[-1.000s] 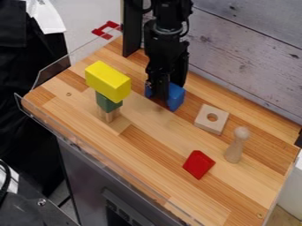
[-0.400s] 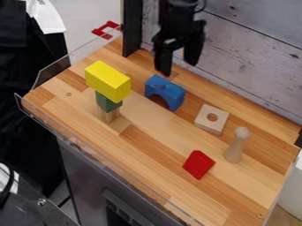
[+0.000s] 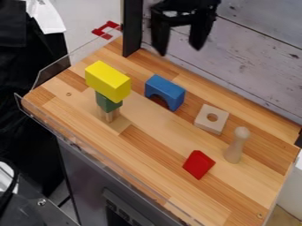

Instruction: Move the blue arch to the table

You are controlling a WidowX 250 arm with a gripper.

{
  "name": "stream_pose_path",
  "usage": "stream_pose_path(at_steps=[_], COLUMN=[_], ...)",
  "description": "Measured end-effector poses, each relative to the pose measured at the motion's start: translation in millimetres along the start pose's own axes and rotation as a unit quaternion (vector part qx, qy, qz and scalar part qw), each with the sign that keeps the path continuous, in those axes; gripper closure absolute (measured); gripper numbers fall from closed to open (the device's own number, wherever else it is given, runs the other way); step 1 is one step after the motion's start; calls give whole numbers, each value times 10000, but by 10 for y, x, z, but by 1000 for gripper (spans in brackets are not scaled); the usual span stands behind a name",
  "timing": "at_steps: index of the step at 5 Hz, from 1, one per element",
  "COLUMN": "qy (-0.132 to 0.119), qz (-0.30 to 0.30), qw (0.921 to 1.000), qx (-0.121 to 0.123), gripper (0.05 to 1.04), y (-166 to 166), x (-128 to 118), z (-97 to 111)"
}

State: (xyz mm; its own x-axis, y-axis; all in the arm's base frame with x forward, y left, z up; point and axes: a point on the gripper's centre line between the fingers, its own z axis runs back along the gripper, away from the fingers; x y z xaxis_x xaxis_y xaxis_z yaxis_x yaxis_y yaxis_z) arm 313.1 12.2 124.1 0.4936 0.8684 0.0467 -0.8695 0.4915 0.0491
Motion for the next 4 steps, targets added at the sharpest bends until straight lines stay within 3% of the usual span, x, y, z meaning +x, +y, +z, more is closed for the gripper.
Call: stream_pose_path(at_steps=[1, 2, 3, 4], qy=[202, 443, 546, 478], qz=[-897, -2155, -2927, -3590], qw=[9952, 9744, 9546, 9321], qx=[328, 468, 139, -19], gripper=[83, 83, 83, 83], y=[306, 449, 514, 412], x=[-148, -166, -79, -13], z=[132, 196, 172, 104])
